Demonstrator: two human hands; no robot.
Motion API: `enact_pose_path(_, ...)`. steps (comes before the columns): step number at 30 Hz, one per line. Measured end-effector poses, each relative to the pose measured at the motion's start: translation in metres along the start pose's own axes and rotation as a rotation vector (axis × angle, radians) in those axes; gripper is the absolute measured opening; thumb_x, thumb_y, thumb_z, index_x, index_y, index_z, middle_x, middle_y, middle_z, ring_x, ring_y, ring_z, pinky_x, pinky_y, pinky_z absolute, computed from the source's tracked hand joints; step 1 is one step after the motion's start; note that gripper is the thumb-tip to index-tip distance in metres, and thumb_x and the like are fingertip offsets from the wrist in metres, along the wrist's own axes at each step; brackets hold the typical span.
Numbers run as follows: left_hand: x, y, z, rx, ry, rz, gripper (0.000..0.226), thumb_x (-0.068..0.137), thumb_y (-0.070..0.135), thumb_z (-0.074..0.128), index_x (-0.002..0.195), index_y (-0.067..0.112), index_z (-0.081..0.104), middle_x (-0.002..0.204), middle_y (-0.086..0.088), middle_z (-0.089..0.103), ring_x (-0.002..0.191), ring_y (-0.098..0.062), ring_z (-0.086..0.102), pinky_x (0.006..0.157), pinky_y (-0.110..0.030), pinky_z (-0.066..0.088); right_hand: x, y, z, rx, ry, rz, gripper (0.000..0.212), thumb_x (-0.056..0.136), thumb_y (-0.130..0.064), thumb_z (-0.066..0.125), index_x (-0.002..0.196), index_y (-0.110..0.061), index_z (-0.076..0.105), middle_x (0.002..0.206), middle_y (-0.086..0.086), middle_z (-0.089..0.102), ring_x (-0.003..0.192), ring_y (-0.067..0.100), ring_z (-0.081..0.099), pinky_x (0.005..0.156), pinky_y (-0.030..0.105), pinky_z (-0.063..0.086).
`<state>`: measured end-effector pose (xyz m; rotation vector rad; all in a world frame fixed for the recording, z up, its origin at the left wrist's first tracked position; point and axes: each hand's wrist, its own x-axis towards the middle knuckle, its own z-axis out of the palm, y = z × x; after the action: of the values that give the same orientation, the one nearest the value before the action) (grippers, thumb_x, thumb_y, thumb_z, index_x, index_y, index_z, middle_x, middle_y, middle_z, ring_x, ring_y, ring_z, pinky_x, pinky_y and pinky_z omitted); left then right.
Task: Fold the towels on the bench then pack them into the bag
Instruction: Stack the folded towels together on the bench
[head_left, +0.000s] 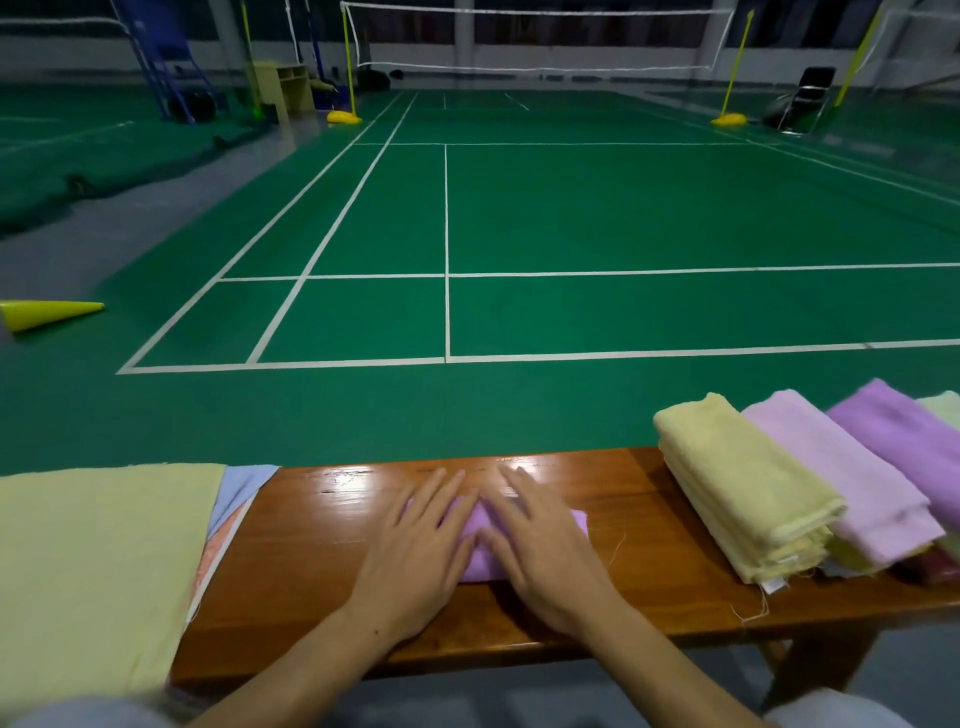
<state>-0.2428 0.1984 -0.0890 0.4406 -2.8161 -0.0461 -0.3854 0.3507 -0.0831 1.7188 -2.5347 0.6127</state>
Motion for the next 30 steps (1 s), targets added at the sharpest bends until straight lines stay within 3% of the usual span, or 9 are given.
enact_pose_path(2,-0.001,-0.004,0.004,-0.034,-0.125,-0.065,0.064,0.108,0.057,0.018,0.161,0.027,0.037,0.168,0.003,0.033,0.158,-0.016,0.023,0.127,-0.040,0.020,-0.005,0.000,0.011,-0.073,-0.186,-0.025,0.067,0.109,-0.061,0.014,0.167,-0.027,0.014,0.175,-0.002,0.004,0.161,0.016,-0.003,0.131,0.044,0.004)
enact_pose_path(5,0.000,-0.011,-0.003,-0.058,-0.205,-0.135,0.068,0.105,0.065,0.016,0.165,0.032,0.022,0.171,0.008,0.021,0.159,-0.013,0.013,0.127,-0.036,0.014,-0.007,0.012,0.002,-0.083,-0.221,0.042,0.074,0.105,-0.065,0.006,0.167,-0.025,0.010,0.174,-0.006,0.009,0.160,0.014,0.001,0.126,0.030,-0.008)
enact_pose_path(8,0.002,-0.014,-0.011,-0.067,-0.209,-0.197,0.071,0.104,0.069,0.022,0.162,0.031,0.028,0.167,0.008,0.031,0.152,-0.015,0.028,0.123,-0.038,0.025,-0.008,0.022,-0.010,-0.079,-0.215,0.144,0.084,0.097,-0.067,-0.003,0.164,-0.025,0.023,0.169,-0.007,0.029,0.154,0.017,0.021,0.127,0.035,0.016)
enact_pose_path(11,0.002,-0.021,-0.017,-0.124,-0.135,-0.337,0.079,0.093,0.077,0.041,0.153,0.026,0.043,0.153,0.002,0.051,0.137,-0.022,0.049,0.111,-0.041,0.042,-0.009,0.023,-0.021,-0.175,-0.212,0.168,0.087,0.092,-0.069,-0.003,0.159,-0.029,0.034,0.160,-0.007,0.041,0.138,0.018,0.038,0.114,0.034,0.037)
enact_pose_path(15,0.011,-0.023,-0.036,-0.248,-0.231,-0.602,0.074,0.078,0.081,0.065,0.127,0.026,0.057,0.121,0.002,0.067,0.108,-0.022,0.064,0.080,-0.036,0.050,-0.010,0.018,-0.031,-0.145,-0.270,0.185,0.090,0.087,-0.076,0.004,0.154,-0.029,0.040,0.149,-0.005,0.049,0.127,0.017,0.045,0.106,0.033,0.041)
enact_pose_path(19,0.018,-0.025,-0.039,-0.462,-0.327,-0.759,0.057,0.069,0.076,0.079,0.086,0.025,0.060,0.090,0.007,0.067,0.081,-0.012,0.062,0.071,-0.030,0.051,-0.011,0.018,-0.023,-0.105,-0.254,0.181,0.073,0.098,-0.075,0.017,0.147,-0.030,0.048,0.139,-0.003,0.055,0.119,0.016,0.049,0.102,0.035,0.043)
enact_pose_path(24,0.024,-0.024,-0.037,-0.656,-0.252,-0.702,0.045,0.074,0.049,0.089,0.083,0.019,0.056,0.080,0.003,0.058,0.070,-0.012,0.050,0.060,-0.030,0.039,-0.006,0.014,-0.014,-0.048,-0.186,0.139,0.073,0.098,-0.077,0.020,0.149,-0.030,0.045,0.143,-0.003,0.053,0.121,0.016,0.045,0.104,0.036,0.041)
enact_pose_path(28,0.026,-0.022,-0.040,-0.810,-0.123,-0.440,0.038,0.075,0.036,0.091,0.092,0.024,0.059,0.083,0.006,0.066,0.073,-0.008,0.059,0.063,-0.026,0.047,0.000,0.007,-0.019,0.180,-0.190,0.125,0.084,0.090,-0.087,0.036,0.156,-0.034,0.037,0.153,-0.007,0.048,0.132,0.012,0.044,0.108,0.038,0.044)
enact_pose_path(30,0.026,-0.018,-0.047,-0.929,-0.089,-0.346,0.037,0.077,0.028,0.092,0.096,0.023,0.060,0.089,0.001,0.071,0.081,-0.011,0.066,0.069,-0.030,0.053,0.004,0.008,-0.023,0.276,-0.185,0.148,0.091,0.082,-0.091,0.048,0.154,-0.036,0.038,0.150,-0.009,0.052,0.129,0.010,0.049,0.103,0.038,0.049)
